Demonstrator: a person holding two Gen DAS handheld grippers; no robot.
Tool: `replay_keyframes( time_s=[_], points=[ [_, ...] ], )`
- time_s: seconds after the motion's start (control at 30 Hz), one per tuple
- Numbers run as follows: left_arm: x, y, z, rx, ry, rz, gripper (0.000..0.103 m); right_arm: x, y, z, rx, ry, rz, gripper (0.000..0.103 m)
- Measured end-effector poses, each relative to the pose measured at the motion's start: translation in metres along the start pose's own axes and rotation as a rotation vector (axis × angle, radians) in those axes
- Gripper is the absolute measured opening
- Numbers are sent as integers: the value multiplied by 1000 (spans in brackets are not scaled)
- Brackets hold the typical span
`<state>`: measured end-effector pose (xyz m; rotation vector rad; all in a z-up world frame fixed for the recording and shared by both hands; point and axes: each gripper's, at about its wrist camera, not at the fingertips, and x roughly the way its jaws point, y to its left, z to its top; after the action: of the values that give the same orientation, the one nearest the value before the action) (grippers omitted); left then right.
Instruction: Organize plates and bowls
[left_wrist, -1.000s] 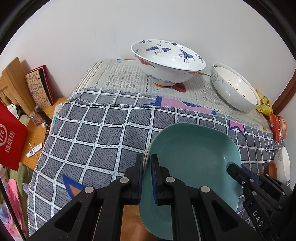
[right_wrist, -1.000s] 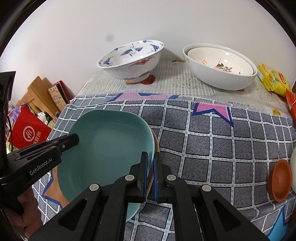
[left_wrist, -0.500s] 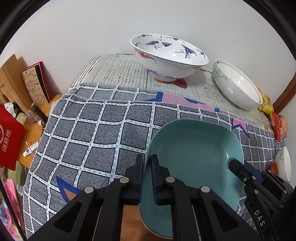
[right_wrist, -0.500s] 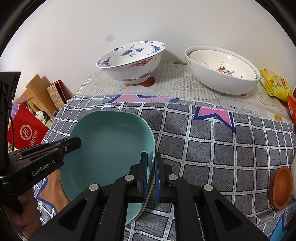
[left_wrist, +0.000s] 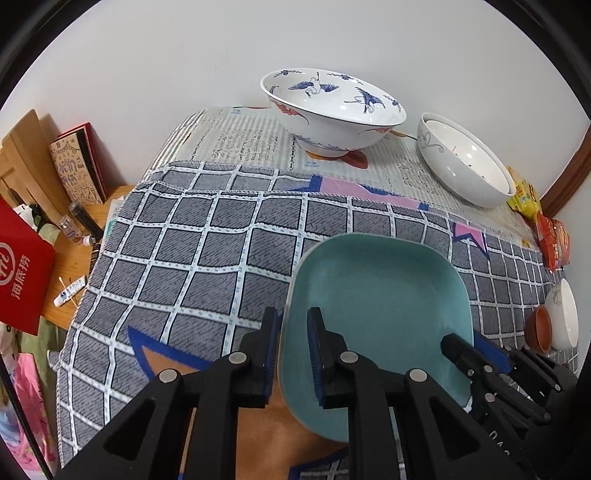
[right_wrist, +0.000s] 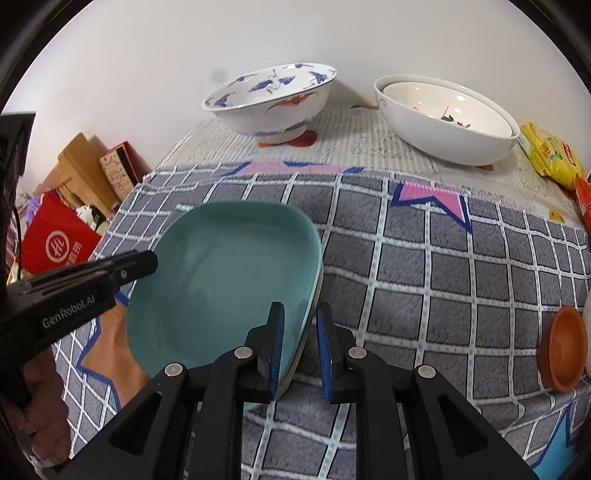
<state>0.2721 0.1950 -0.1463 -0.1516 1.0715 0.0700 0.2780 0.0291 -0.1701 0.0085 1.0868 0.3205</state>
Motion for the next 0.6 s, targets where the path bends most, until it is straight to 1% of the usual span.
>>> replay_keyframes(
  time_s=[0.07,0.13,0.2,0.23,0.27,0.37,0.43,0.53,0.6],
  points=[
    [-5,-1,-4,3,-1,1,16,-2,0,-5,1,5,-1,18],
    [-10,-2,-7,6,-2,5,16,-5,-2,-10,14,8,17,18],
    [-16,-4,-12,10,-2,8,19,-7,-3,-14,20,20,27,18],
    [-19,-5,-15,10,-3,10,22,-9,-2,-16,18,27,27,18],
    [-21,-6,-17,10,-5,11,23,-11,-1,-18,16,28,29,18],
    [-30,-9,-23,14,-9,15,23,-22,-1,-23,7,20,34,19],
    [-38,-13,-26,16,-16,14,23,-30,-3,-24,14,11,35,22],
    [-48,-20,-30,27,-27,14,23,-47,-9,-26,27,-15,30,22],
    [-57,-29,-33,39,-38,13,26,-60,-15,-27,35,-32,24,24]
  ],
)
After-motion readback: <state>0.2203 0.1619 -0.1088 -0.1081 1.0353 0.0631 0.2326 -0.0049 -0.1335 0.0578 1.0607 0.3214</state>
